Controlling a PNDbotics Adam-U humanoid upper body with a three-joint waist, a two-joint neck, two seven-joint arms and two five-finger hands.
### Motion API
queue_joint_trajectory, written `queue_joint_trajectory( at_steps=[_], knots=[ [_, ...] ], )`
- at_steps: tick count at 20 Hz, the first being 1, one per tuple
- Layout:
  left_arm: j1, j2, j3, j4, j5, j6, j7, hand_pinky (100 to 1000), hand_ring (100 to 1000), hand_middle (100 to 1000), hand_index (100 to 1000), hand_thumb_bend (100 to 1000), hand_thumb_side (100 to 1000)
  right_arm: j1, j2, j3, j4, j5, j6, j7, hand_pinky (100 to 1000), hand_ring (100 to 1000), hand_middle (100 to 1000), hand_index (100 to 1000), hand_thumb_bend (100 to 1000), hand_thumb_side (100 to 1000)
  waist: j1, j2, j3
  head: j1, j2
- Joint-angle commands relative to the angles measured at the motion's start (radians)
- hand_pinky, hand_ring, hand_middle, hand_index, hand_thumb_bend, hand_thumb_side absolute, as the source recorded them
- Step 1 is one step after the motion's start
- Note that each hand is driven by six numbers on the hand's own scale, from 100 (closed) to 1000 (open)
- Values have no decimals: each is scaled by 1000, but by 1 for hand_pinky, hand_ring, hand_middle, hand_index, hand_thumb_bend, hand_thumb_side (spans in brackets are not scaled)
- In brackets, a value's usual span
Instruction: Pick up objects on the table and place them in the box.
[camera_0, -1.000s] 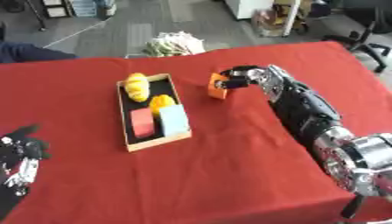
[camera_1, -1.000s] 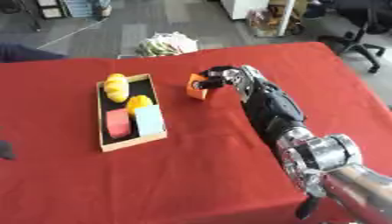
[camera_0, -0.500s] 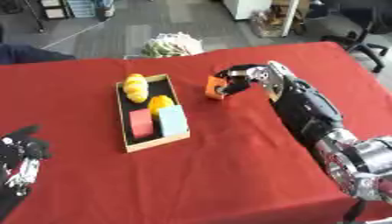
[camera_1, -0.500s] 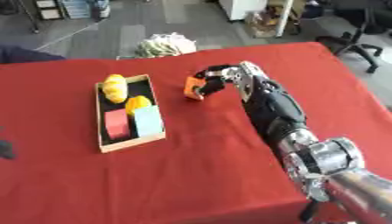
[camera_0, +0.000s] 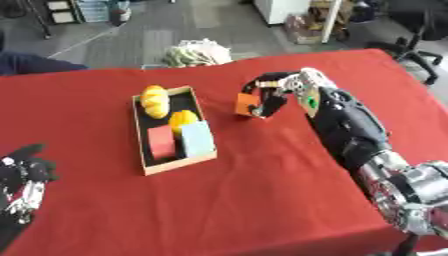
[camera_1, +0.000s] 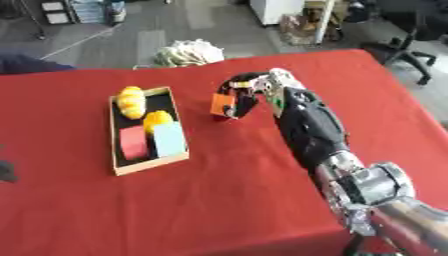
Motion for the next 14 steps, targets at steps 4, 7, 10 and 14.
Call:
queue_joint_trajectory(
  at_steps=[4,7,10,14],
  knots=[
    [-4,10,9,-12,2,-4,2,761,579,579,846,100,603,-66,-4,-20,-62,-70,-6,-104,493,506,407,558,100,189,-13,-26,7,2,4],
    [-6,10,7,-12,3,-4,1,760,579,579,846,100,603,-105,15,-17,-102,-122,-22,-126,493,502,401,557,100,162,-15,-27,16,1,4],
    [-9,8,5,-12,5,-5,-2,760,579,579,846,100,603,-131,55,3,-135,-160,-42,-139,503,511,409,568,100,153,-15,-27,29,-2,4],
    [-13,4,3,-13,7,-5,-5,760,579,579,846,100,601,-137,125,35,-139,-138,-57,-141,552,551,441,600,100,156,-8,-25,46,-8,4]
  ],
)
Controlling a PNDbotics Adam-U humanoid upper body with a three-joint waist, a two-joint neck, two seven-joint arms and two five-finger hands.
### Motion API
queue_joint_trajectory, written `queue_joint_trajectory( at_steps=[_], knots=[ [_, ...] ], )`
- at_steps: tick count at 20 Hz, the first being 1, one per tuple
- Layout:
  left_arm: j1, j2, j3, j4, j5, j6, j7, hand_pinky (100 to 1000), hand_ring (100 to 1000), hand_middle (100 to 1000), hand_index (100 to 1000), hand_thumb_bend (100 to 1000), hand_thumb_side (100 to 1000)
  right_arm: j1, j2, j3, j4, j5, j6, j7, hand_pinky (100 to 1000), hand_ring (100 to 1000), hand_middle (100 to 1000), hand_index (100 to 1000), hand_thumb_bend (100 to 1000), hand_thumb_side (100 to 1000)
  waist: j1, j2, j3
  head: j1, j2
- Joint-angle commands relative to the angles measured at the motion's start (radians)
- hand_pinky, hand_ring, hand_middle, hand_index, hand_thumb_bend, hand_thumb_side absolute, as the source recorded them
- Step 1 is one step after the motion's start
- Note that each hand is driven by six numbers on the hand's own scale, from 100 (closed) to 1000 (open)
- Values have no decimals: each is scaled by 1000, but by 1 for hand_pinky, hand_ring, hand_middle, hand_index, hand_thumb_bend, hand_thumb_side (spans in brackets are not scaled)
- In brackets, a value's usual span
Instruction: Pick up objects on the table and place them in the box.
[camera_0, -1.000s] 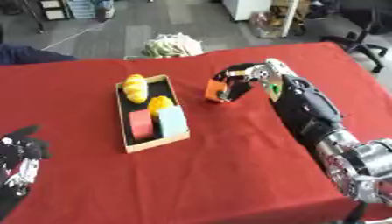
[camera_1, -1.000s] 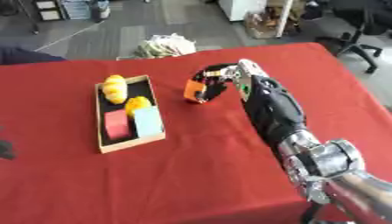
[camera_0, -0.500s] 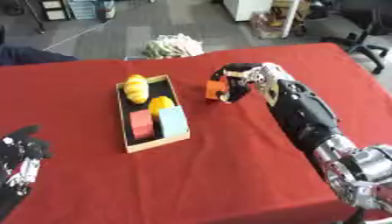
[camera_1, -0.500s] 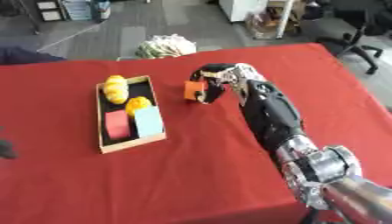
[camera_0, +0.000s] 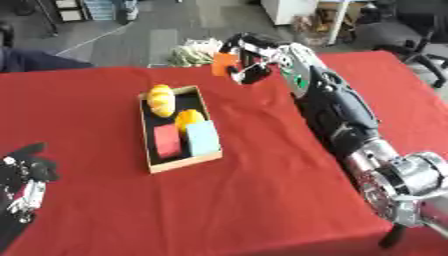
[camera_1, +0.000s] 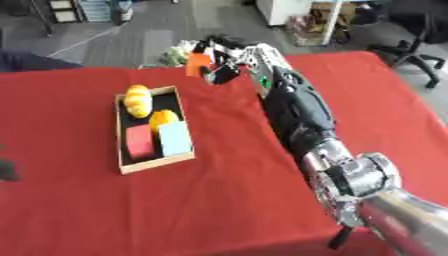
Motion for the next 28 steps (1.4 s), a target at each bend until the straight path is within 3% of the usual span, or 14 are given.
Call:
queue_joint_trajectory(
  at_steps=[1,5,8,12,16,20,21,23,24,25,26,28],
  knots=[
    [-12,4,3,-13,4,-4,-3,760,579,578,846,100,600,-22,39,20,-19,21,-11,-4,561,558,452,607,100,181,-3,-24,5,-8,4],
    [-15,2,4,-15,6,-3,-2,760,579,578,846,100,599,4,92,51,10,109,-30,9,615,608,520,681,100,228,1,-23,10,-8,4],
    [-14,1,5,-15,6,-3,-2,760,579,578,846,100,599,18,112,66,28,167,-53,23,671,679,632,824,100,262,2,-23,7,-8,4],
    [-14,1,6,-14,6,-2,-1,761,579,578,846,100,599,26,123,79,35,245,-77,34,751,781,785,933,100,266,3,-23,2,-10,4],
    [-14,2,7,-14,4,-2,1,760,578,578,846,100,598,24,118,89,16,321,-94,26,853,890,919,987,159,509,3,-23,-1,-10,4],
    [-12,3,9,-13,3,-1,3,761,579,578,846,100,599,15,99,81,-4,348,-109,27,903,957,995,1000,120,572,2,-24,-4,-8,4],
    [-11,3,10,-12,2,-2,3,761,579,578,846,100,599,13,92,78,-8,335,-116,33,903,958,996,1000,108,573,1,-24,-6,-7,4],
    [-11,4,11,-11,1,-2,5,760,578,578,846,100,599,12,74,68,-21,280,-126,46,894,950,991,1000,100,493,-1,-25,-11,-4,4],
    [-11,4,13,-10,1,-2,6,760,578,578,846,100,599,14,62,64,-33,236,-133,51,879,933,974,1000,100,400,-2,-25,-14,-2,4],
    [-11,5,15,-10,-1,-2,7,760,578,577,845,100,598,21,48,59,-52,173,-143,50,842,892,938,993,100,201,-4,-25,-17,0,4],
    [-11,5,18,-9,-2,-2,10,760,578,577,845,100,597,35,31,55,-80,88,-149,40,791,830,881,977,100,103,-6,-25,-20,3,4],
    [-10,6,26,-6,-6,-1,19,759,579,578,845,100,598,90,-7,55,-168,-124,-144,-7,730,766,810,951,100,139,-10,-25,-30,15,4]
  ],
)
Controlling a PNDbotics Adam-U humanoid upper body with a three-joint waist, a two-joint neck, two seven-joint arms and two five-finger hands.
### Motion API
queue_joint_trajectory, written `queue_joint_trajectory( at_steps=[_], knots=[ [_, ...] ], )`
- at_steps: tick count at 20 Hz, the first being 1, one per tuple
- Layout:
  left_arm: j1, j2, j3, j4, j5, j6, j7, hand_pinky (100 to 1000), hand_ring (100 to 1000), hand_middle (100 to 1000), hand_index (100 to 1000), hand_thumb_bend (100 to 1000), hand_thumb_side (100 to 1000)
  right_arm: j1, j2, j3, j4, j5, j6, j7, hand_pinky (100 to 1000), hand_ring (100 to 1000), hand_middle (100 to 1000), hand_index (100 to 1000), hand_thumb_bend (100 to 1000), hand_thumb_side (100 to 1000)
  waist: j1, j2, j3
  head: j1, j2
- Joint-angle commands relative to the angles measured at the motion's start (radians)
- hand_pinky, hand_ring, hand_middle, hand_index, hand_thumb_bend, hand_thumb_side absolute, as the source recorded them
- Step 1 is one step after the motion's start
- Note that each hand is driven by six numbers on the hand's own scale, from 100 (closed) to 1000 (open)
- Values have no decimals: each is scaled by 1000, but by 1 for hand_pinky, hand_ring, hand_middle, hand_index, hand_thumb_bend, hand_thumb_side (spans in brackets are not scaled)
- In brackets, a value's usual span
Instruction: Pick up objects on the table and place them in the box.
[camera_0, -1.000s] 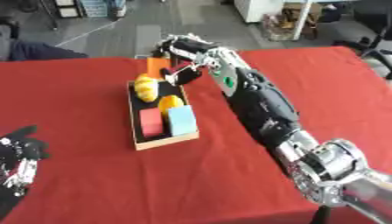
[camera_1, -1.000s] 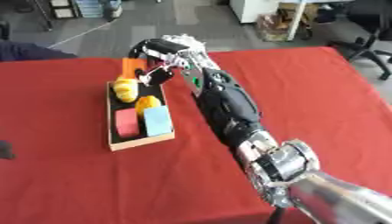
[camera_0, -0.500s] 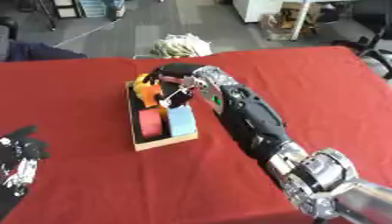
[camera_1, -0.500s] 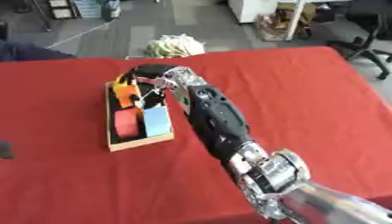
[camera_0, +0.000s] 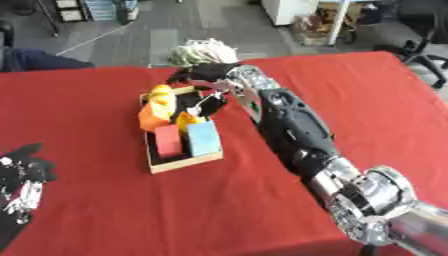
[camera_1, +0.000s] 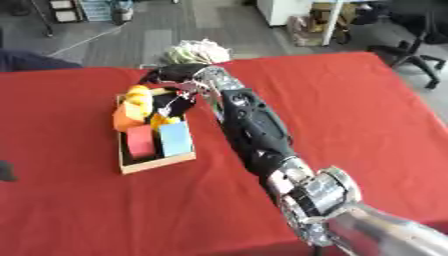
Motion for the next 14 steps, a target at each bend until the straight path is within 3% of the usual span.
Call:
queue_joint_trajectory(
  at_steps=[1,2,4,8,11,14],
  knots=[
    [-9,7,22,-6,-7,0,18,759,579,578,845,100,598,59,-85,-4,-158,-319,9,-68,726,762,806,949,100,154,-13,-24,-10,20,4],
    [-9,7,28,-4,-9,0,25,759,580,579,844,100,597,110,-107,1,-219,-443,29,-95,685,723,761,924,100,347,-15,-23,-17,30,4],
    [-7,8,41,-2,-13,1,41,759,581,580,843,100,594,218,-151,11,-337,-672,83,-131,652,680,721,901,100,418,-19,-21,-31,51,4],
    [-1,10,69,0,-21,3,78,756,580,580,839,100,595,455,-224,27,-545,-1061,198,-141,614,626,661,857,100,467,-25,-15,-59,92,4],
    [0,4,78,7,-22,4,99,755,580,580,837,100,600,602,-237,29,-656,-1228,267,-99,611,624,656,847,100,483,-27,-11,-73,111,4],
    [-2,-5,78,16,-17,1,108,755,584,582,835,100,608,704,-211,13,-726,-1301,307,-72,610,623,653,844,100,517,-24,-7,-77,116,4]
  ],
)
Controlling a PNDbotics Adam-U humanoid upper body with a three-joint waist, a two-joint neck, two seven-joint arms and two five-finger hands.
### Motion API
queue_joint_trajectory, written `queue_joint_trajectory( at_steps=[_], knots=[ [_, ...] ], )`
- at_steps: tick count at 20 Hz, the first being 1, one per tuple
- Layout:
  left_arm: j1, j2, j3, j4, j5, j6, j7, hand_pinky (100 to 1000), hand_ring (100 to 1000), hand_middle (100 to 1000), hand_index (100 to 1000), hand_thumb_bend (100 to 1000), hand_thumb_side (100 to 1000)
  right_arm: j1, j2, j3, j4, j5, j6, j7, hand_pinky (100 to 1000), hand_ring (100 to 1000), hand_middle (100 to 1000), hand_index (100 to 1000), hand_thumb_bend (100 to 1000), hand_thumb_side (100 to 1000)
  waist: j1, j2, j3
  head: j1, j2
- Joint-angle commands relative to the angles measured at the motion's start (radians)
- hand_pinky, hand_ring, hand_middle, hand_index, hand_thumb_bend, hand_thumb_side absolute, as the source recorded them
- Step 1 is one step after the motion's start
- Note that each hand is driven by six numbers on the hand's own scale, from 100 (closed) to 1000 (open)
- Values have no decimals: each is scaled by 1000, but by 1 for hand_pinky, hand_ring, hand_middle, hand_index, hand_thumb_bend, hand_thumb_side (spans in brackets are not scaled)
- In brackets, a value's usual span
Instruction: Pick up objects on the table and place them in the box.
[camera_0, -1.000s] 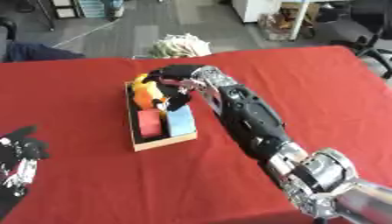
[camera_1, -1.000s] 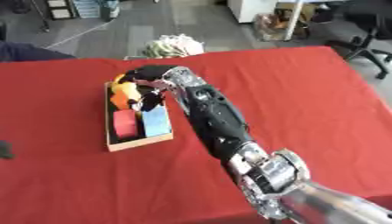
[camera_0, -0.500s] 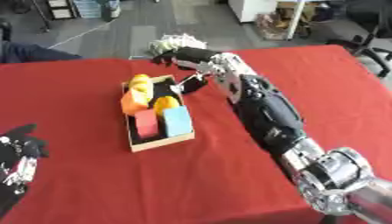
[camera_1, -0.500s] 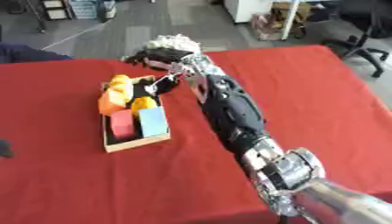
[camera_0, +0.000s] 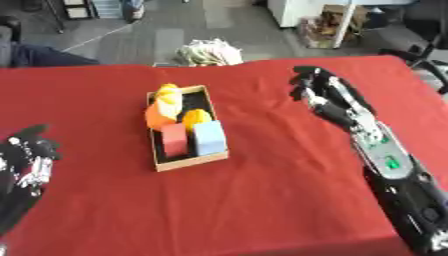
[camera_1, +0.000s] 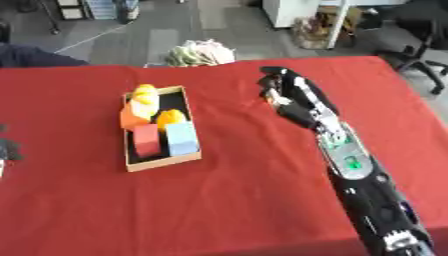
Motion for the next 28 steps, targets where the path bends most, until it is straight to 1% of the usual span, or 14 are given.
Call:
queue_joint_trajectory(
  at_steps=[1,4,7,28],
  knots=[
    [-6,-3,11,-2,5,-3,14,755,583,582,834,100,609,47,4,-18,-89,-82,43,22,610,622,651,843,100,524,-9,-6,-3,8,4],
    [-6,-7,10,3,10,-6,19,754,582,580,833,100,607,89,24,-22,-113,-94,67,30,609,620,647,842,100,530,-4,-6,-4,5,4],
    [-6,-9,12,3,12,-7,23,751,572,570,830,100,604,102,35,-25,-120,-87,77,26,606,615,642,841,100,533,-1,-6,-4,3,4],
    [-8,-6,22,-5,11,-2,45,748,571,567,828,100,588,108,43,-34,-137,-66,75,13,607,614,639,841,100,524,6,-11,-7,-1,4]
  ],
)
